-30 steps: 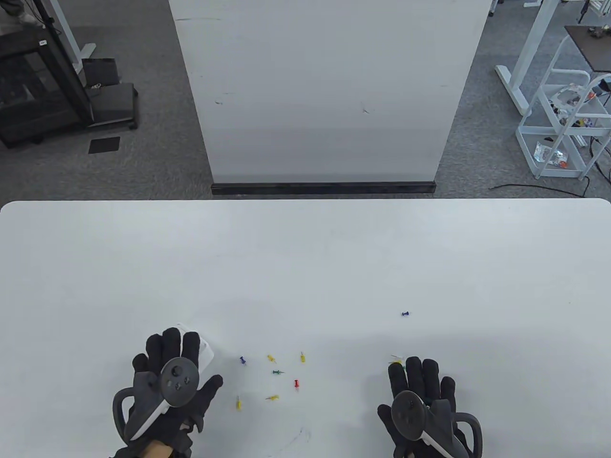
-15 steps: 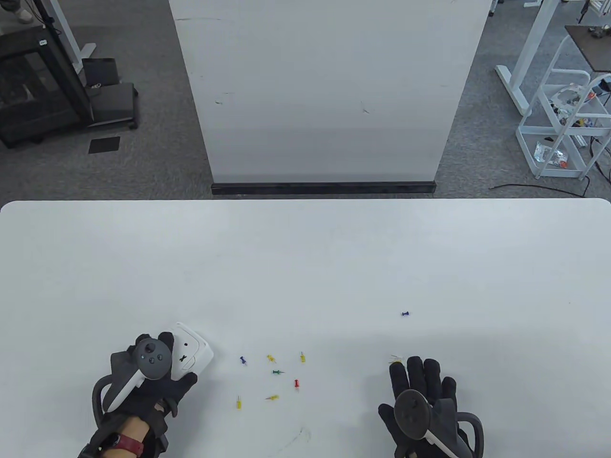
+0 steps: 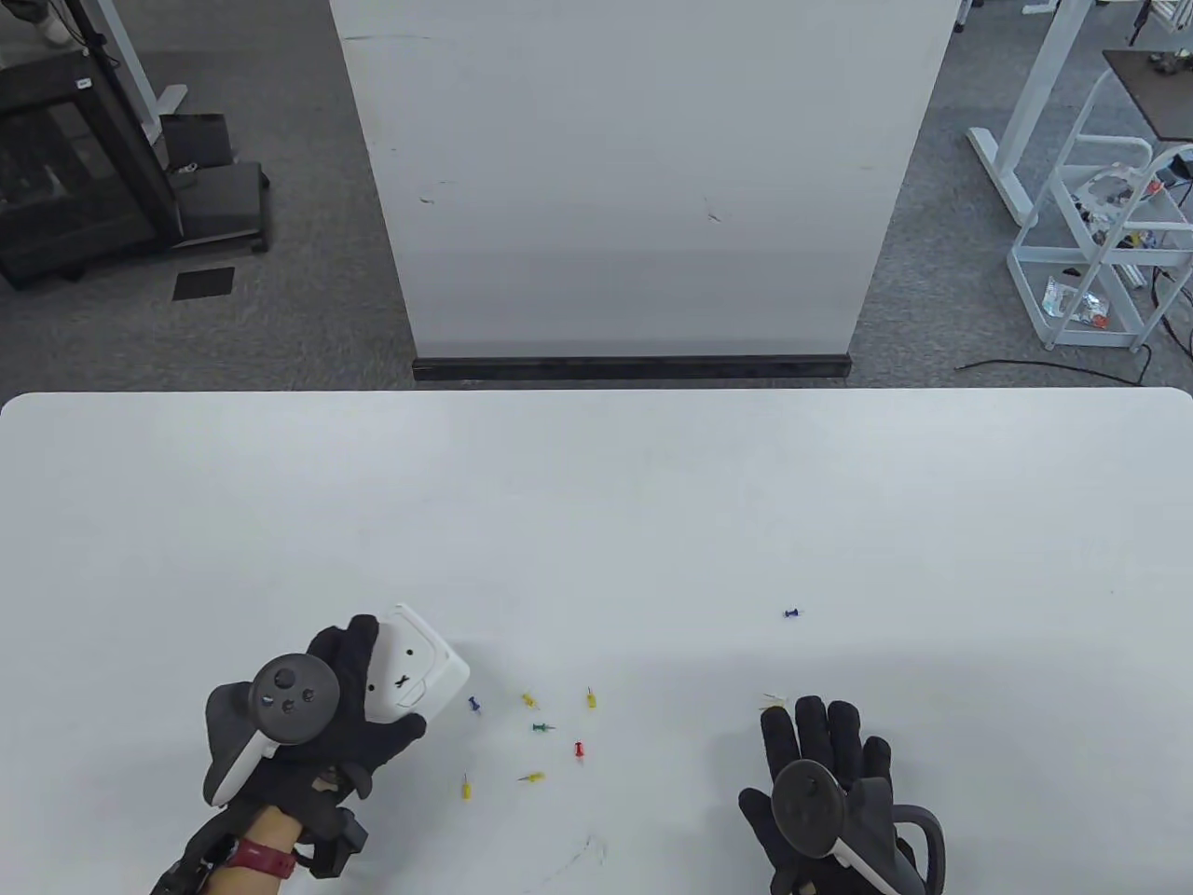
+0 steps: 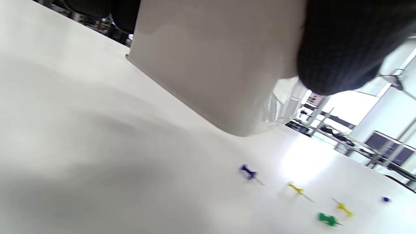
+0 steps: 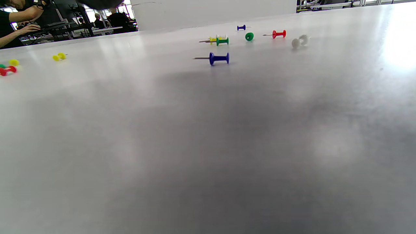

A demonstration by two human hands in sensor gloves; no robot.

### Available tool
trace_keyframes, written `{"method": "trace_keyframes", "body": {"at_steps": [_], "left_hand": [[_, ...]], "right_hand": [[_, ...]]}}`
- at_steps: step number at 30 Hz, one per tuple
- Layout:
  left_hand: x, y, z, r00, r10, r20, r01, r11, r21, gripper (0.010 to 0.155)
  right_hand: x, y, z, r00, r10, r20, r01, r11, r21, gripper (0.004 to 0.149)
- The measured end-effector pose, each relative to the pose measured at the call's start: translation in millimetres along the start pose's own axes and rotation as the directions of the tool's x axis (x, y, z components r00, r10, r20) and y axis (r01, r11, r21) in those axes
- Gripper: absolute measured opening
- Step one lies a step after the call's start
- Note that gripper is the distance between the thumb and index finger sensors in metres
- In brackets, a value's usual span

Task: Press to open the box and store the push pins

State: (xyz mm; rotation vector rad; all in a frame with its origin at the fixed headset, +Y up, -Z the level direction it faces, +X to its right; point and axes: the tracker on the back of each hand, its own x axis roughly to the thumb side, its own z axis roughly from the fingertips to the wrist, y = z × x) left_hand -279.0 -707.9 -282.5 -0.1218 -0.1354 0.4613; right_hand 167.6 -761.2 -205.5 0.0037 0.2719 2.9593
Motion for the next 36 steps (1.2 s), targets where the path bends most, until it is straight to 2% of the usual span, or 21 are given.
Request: {"method": "trace_keyframes", "body": {"at_steps": [3, 8, 10, 16, 19, 25, 36], "left_hand": [[36.3, -6.5, -3.0, 0.992, -0.023, 0.124, 0.026, 0.999, -0.027, 0.105], [96.4, -30.1, -12.6, 0.946, -0.032, 0.323, 0.081, 0.987, -0.140, 0.104], [119.3, -43.6, -16.8, 0.927, -0.052, 0.370, 0.127, 0.975, -0.181, 0.104], [166.3, -81.9, -25.1, 0.878, -0.140, 0.458, 0.256, 0.945, -0.204, 0.104], [179.2, -100.1, -28.8, 0.865, -0.141, 0.481, 0.277, 0.934, -0.224, 0.104], [186.6, -126.8, -38.1, 0.861, -0.142, 0.488, 0.313, 0.904, -0.289, 0.103], [182.7, -138.3, -42.0, 0.860, -0.149, 0.488, 0.334, 0.888, -0.317, 0.099]], "right_hand": [[-1.0, -0.7, 0.0, 1.000, -0.007, -0.003, 0.007, 1.000, -0.002, 0.080], [-3.4, -2.5, -0.4, 1.000, -0.024, -0.009, 0.024, 1.000, -0.005, 0.079], [-4.4, -3.4, -0.3, 0.999, -0.032, -0.010, 0.032, 0.999, -0.007, 0.079], [-7.8, -5.7, -0.6, 0.998, -0.062, -0.009, 0.062, 0.998, -0.003, 0.079], [-9.8, -7.0, -0.7, 0.997, -0.072, -0.010, 0.072, 0.997, -0.003, 0.079], [-11.9, -8.0, -1.1, 0.996, -0.090, -0.013, 0.090, 0.996, 0.009, 0.079], [-9.5, -8.2, -1.0, 0.997, -0.080, -0.011, 0.081, 0.996, 0.030, 0.079]]}}
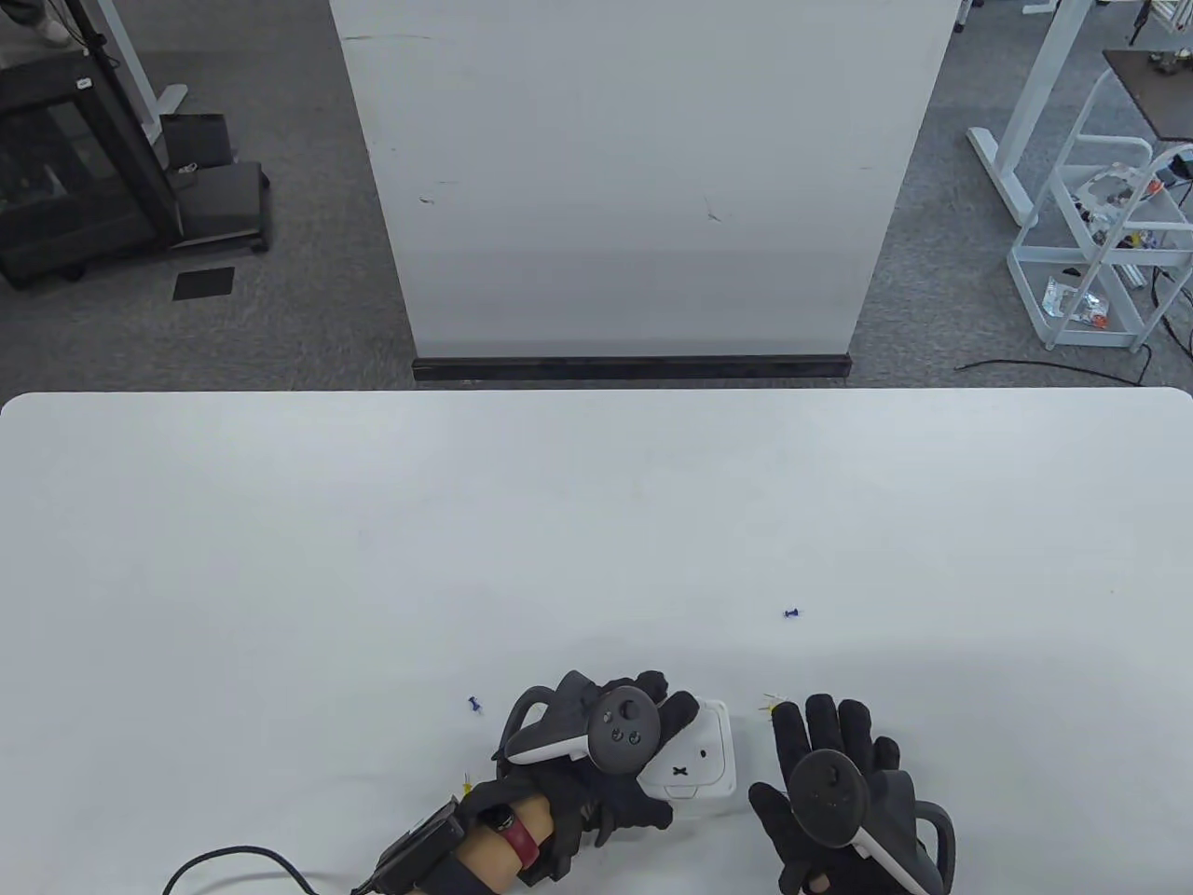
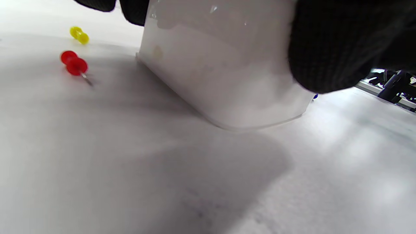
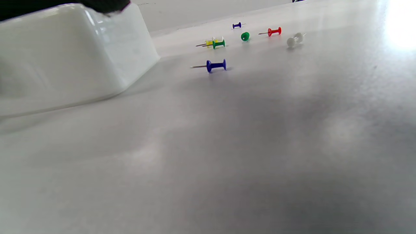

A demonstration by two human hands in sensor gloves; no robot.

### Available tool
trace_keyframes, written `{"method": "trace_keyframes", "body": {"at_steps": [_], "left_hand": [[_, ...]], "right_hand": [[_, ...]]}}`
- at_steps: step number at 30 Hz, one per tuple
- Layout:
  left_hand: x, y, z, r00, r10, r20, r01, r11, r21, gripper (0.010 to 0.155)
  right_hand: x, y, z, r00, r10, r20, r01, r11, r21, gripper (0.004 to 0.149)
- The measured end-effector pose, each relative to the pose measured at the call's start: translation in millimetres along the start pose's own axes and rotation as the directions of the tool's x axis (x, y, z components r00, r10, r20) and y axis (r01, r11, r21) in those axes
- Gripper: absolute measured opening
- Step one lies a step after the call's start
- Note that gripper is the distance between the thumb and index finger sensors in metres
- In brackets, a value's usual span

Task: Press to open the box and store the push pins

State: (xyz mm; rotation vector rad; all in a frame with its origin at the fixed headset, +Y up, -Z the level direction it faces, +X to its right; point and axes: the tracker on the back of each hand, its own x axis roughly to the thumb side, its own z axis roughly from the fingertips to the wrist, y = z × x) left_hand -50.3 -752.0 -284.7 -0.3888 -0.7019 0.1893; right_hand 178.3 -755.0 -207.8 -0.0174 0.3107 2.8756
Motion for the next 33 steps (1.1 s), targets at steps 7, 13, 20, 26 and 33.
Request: {"method": "trace_keyframes", "body": {"at_steps": [7, 13, 20, 26, 33], "left_hand": [[2.6, -1.7, 0.2, 1.000, -0.024, -0.003, 0.024, 1.000, -0.004, 0.098], [4.4, -3.3, 0.3, 0.999, -0.033, -0.017, 0.033, 0.999, 0.005, 0.098], [5.2, -2.7, 1.7, 0.999, -0.040, -0.024, 0.040, 0.999, -0.027, 0.102], [14.0, 12.3, 21.9, 0.997, -0.024, 0.073, 0.018, 0.997, 0.077, 0.094], [25.7, 5.0, 40.4, 0.972, -0.117, 0.205, 0.089, 0.987, 0.137, 0.062]], "right_hand": [[1.1, 0.1, -0.1, 1.000, 0.006, -0.003, -0.006, 1.000, 0.007, 0.079], [1.7, 0.3, 0.0, 1.000, 0.007, -0.004, -0.007, 1.000, 0.010, 0.079], [1.4, 0.4, -0.5, 1.000, 0.000, -0.003, 0.000, 1.000, 0.016, 0.079], [0.8, -0.1, -0.6, 1.000, -0.011, -0.001, 0.011, 1.000, 0.015, 0.079], [0.7, 0.0, -0.6, 1.000, -0.014, 0.005, 0.014, 1.000, 0.018, 0.079]]}}
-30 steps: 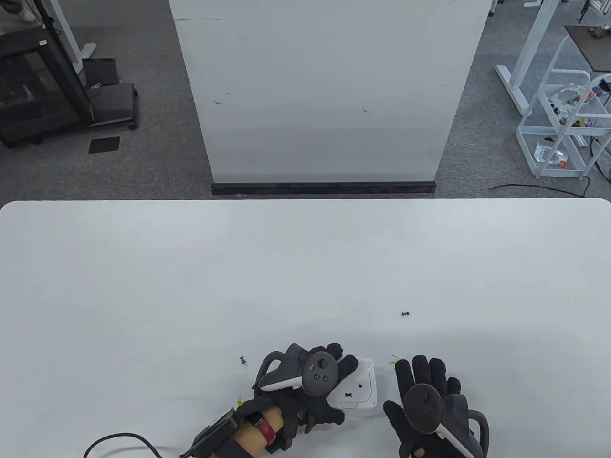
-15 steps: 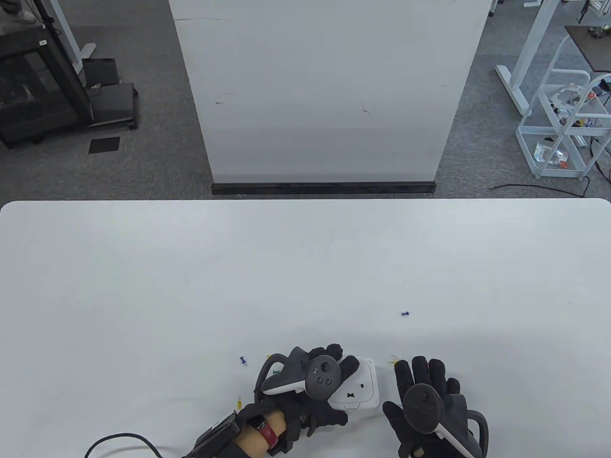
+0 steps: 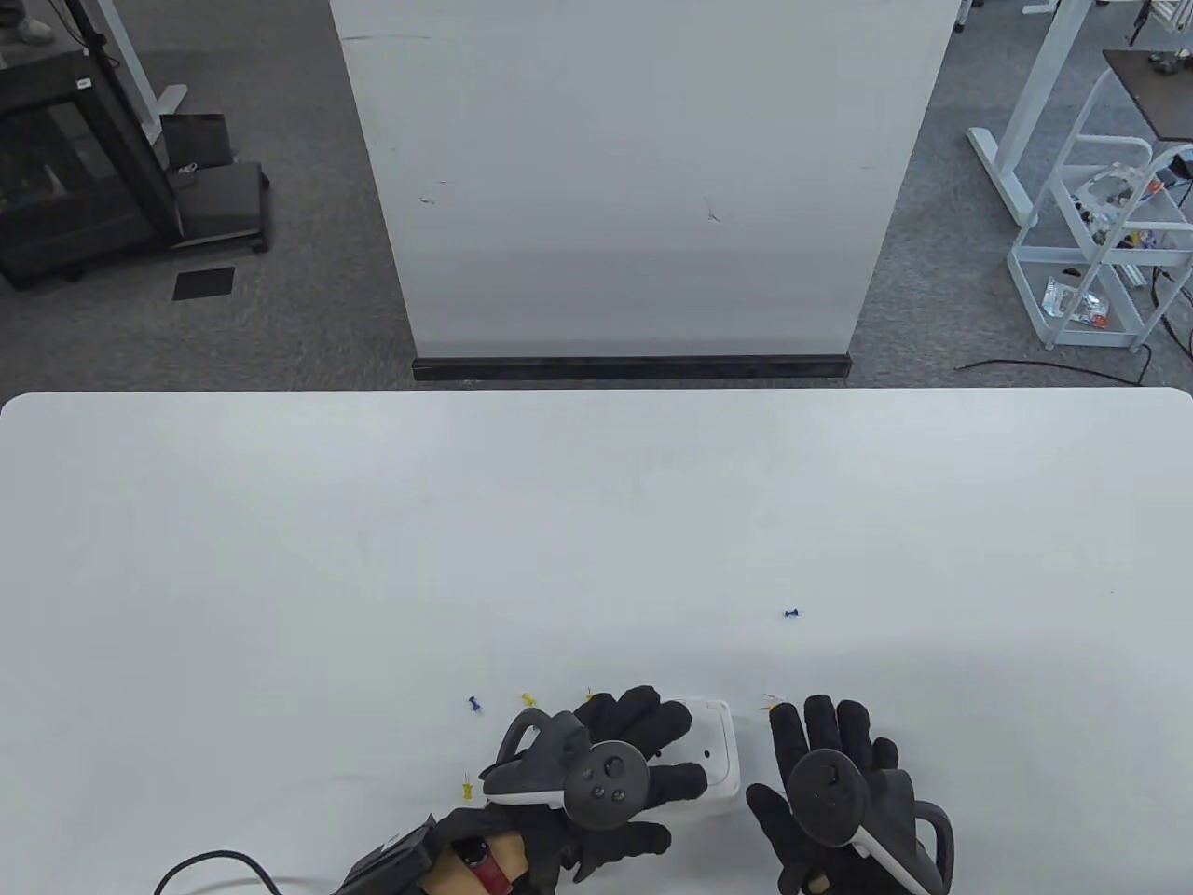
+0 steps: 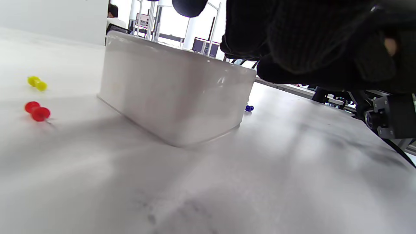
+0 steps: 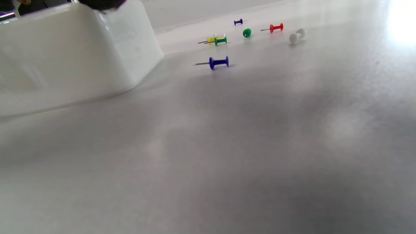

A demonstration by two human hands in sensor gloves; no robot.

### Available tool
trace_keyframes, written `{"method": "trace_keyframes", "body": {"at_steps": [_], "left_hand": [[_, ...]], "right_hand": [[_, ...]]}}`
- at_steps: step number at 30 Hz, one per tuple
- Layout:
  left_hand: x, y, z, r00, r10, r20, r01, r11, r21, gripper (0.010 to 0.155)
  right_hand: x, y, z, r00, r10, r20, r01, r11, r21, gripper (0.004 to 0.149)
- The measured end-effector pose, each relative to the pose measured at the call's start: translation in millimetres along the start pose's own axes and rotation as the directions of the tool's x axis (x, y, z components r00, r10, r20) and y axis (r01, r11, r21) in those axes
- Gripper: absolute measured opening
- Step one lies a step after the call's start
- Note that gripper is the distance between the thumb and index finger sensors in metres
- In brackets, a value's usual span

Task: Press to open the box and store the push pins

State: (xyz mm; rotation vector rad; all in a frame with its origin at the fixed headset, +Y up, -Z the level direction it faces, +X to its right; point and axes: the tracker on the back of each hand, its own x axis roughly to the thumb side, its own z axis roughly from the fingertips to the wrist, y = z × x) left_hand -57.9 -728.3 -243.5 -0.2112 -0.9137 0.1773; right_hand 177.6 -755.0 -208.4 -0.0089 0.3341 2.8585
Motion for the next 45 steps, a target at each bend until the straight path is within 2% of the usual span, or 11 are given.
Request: {"method": "trace_keyframes", "body": {"at_steps": [11, 17, 22, 24, 26, 29, 30, 34, 36, 45], "left_hand": [[4.4, -3.6, -0.2, 0.999, -0.037, -0.012, 0.037, 0.999, 0.011, 0.056], [16.2, -1.9, -0.4, 0.989, -0.144, -0.020, 0.145, 0.989, 0.039, 0.056], [16.7, -1.9, -3.8, 0.996, -0.090, -0.011, 0.091, 0.994, 0.068, 0.058], [16.4, -1.0, -3.1, 0.998, -0.070, 0.007, 0.069, 0.993, 0.097, 0.057], [14.0, -1.6, -1.2, 0.997, -0.072, 0.016, 0.068, 0.980, 0.185, 0.055], [6.3, 2.2, -0.9, 1.000, 0.016, -0.019, -0.010, 0.965, 0.261, 0.065], [4.9, 3.9, -2.5, 0.999, 0.025, -0.032, -0.016, 0.965, 0.261, 0.070], [-2.0, 7.7, -20.3, 0.991, 0.004, -0.137, 0.013, 0.993, 0.121, 0.086], [-4.3, 4.8, -29.4, 0.988, 0.015, -0.155, -0.005, 0.998, 0.066, 0.088], [-6.0, 1.1, -40.3, 0.985, 0.007, -0.173, -0.003, 1.000, 0.022, 0.087]], "right_hand": [[0.6, 0.5, 0.2, 1.000, 0.000, -0.001, 0.000, 1.000, 0.007, 0.079], [1.0, 1.0, 0.6, 1.000, 0.003, -0.002, -0.003, 1.000, 0.008, 0.079], [1.7, 1.7, 0.9, 1.000, 0.012, -0.001, -0.012, 1.000, 0.009, 0.079], [1.4, 1.6, 0.6, 1.000, 0.007, -0.003, -0.007, 1.000, 0.006, 0.079], [1.2, 2.6, -0.7, 1.000, 0.002, -0.003, -0.002, 1.000, 0.021, 0.079], [1.0, 2.9, -0.9, 1.000, -0.016, -0.002, 0.016, 0.999, 0.037, 0.079], [0.9, 2.6, -0.8, 1.000, -0.019, -0.003, 0.019, 0.999, 0.033, 0.079], [-0.3, 1.5, -1.0, 0.999, -0.033, -0.004, 0.033, 0.999, 0.032, 0.079], [-0.8, 1.2, -0.8, 0.999, -0.036, -0.003, 0.036, 0.999, 0.031, 0.079], [-2.0, 1.1, -1.0, 0.999, -0.047, 0.005, 0.047, 0.998, 0.035, 0.079]]}}
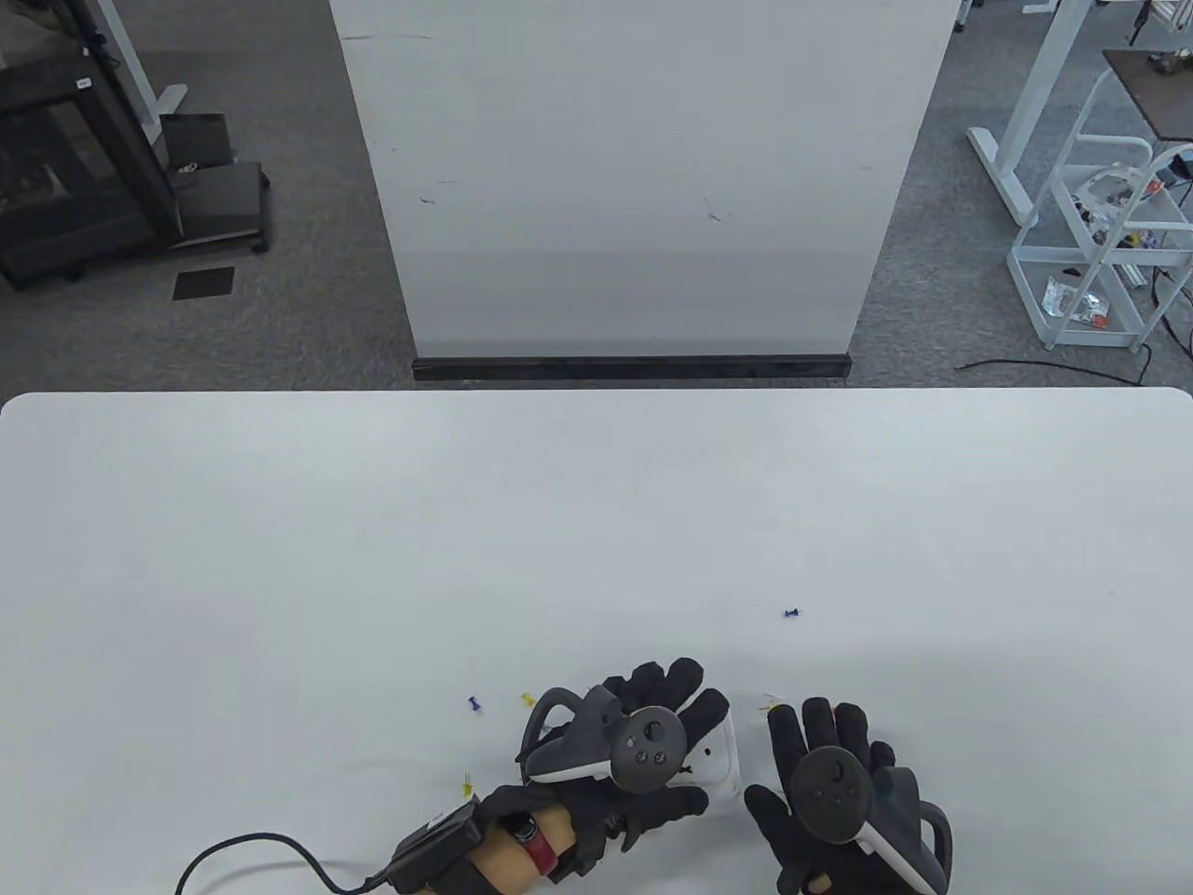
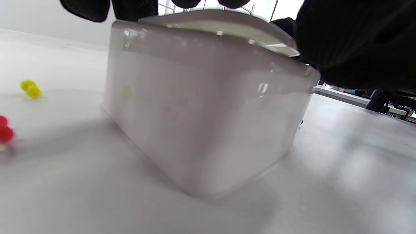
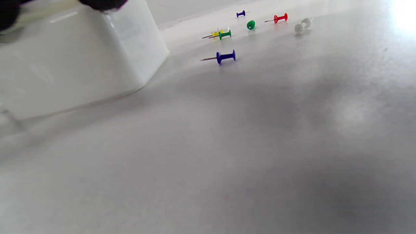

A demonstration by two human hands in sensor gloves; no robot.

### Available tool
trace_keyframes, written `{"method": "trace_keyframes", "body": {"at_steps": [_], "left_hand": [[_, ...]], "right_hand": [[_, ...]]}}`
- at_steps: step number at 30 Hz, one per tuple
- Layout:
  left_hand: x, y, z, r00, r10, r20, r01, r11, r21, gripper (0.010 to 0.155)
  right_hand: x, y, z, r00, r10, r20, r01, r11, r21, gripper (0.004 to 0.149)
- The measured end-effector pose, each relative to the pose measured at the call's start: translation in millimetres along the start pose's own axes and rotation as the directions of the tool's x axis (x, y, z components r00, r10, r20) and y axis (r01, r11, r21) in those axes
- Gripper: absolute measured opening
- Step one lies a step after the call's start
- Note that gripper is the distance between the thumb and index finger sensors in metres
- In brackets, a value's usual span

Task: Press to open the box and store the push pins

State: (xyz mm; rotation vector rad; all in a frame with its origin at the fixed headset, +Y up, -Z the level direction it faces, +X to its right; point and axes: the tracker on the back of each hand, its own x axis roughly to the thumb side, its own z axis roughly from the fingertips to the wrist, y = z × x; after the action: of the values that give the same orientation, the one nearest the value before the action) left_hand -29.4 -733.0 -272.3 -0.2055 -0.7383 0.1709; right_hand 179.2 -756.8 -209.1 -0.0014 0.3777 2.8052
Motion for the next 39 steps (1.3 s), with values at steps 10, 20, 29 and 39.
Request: {"method": "trace_keyframes", "body": {"at_steps": [10, 20, 29, 39], "left_hand": [[-3.0, -1.7, 0.6, 1.000, 0.016, 0.016, -0.016, 1.000, 0.003, 0.085], [-8.9, 12.4, 1.4, 0.990, 0.137, 0.018, -0.138, 0.990, 0.043, 0.067], [-36.1, 40.7, -15.3, 0.863, 0.490, -0.118, -0.496, 0.868, -0.018, 0.058], [-69.3, 46.5, -32.0, 0.700, 0.688, -0.191, -0.673, 0.725, 0.148, 0.057]], "right_hand": [[-0.1, 0.2, 0.6, 1.000, 0.001, 0.003, -0.001, 1.000, 0.003, 0.079], [-0.1, 0.4, 0.8, 1.000, 0.002, 0.004, -0.002, 1.000, 0.004, 0.079], [-0.6, -0.1, 0.8, 1.000, -0.008, 0.004, 0.008, 1.000, 0.002, 0.079], [-1.2, -0.5, 0.5, 1.000, -0.023, 0.004, 0.023, 1.000, 0.001, 0.079]]}}
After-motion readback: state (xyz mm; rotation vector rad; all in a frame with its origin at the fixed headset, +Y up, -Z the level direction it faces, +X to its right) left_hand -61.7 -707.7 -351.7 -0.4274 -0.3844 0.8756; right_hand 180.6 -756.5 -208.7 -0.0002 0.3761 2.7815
